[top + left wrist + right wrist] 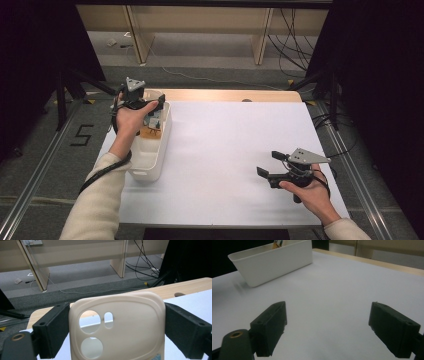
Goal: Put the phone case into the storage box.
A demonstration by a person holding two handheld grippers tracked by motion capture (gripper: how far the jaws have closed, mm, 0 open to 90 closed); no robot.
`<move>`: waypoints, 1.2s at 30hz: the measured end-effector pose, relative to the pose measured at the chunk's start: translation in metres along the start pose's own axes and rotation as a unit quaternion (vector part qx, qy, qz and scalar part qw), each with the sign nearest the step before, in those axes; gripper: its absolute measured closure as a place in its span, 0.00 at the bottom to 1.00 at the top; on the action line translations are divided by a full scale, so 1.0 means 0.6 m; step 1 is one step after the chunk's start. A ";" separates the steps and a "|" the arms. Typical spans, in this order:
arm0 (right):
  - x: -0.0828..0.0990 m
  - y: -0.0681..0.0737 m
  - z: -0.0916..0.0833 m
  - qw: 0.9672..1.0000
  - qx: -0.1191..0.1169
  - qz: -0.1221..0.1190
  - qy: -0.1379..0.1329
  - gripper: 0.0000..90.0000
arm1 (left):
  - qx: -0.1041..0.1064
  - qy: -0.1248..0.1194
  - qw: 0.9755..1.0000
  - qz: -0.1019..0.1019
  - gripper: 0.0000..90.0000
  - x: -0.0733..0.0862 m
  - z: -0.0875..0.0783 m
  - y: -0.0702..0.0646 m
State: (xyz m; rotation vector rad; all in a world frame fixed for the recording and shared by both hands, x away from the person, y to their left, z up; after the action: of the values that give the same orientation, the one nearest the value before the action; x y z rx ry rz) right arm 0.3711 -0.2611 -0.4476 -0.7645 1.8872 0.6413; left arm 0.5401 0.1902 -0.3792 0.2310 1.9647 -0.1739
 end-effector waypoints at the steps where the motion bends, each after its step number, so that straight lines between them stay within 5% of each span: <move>1: 0.000 0.000 0.000 1.000 0.000 0.000 0.001 0.18 | 0.000 0.000 1.000 -0.001 0.12 -0.001 0.001 0.000; 36: 0.001 -0.001 0.001 1.000 -0.001 0.001 0.000 0.18 | -0.004 0.004 1.000 -0.007 0.12 -0.009 0.025 0.005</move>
State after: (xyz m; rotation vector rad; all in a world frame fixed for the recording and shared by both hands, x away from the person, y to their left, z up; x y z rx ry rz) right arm 0.3716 -0.2613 -0.4482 -0.7644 1.8878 0.6442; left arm 0.5563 0.1893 -0.3800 0.2128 1.9753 -0.1753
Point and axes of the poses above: each handheld gripper's, and its own axes: z roughly forward along the jaws, x roughly out of its underside, y roughly to its left, the point moved 2 cm from there along z, roughly forward along the jaws, and after that the axes turned 2 degrees about -x, right-handed, at the moved point
